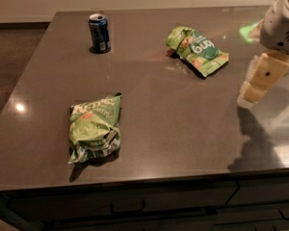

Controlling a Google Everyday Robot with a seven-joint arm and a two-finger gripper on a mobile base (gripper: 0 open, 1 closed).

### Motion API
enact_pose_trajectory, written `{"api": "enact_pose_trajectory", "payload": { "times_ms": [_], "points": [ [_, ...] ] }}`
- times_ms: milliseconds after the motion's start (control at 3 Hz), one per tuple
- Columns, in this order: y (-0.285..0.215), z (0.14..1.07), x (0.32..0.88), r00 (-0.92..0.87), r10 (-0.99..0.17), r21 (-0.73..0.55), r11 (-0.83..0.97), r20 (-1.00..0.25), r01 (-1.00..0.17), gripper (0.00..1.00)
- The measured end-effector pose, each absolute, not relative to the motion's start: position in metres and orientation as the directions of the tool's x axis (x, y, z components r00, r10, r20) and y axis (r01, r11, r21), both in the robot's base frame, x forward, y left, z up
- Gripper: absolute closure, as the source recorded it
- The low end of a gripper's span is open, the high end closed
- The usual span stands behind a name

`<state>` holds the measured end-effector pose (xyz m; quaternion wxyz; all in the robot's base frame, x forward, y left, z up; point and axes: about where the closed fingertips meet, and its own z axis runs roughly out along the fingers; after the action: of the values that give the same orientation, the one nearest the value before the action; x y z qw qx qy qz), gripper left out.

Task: Move green rice chip bag near pepsi can

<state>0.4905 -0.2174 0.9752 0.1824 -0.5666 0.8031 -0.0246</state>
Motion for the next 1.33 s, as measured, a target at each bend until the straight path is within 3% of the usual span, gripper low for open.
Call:
{"api": "enact_pose_trajectory", "payload": {
  "times_ms": [1333],
  "points": [
    [-0.253,0.929,0.688,-0.587,-0.676,-0.179,0.710,-0.446,-0.681,0.00]
  ]
}}
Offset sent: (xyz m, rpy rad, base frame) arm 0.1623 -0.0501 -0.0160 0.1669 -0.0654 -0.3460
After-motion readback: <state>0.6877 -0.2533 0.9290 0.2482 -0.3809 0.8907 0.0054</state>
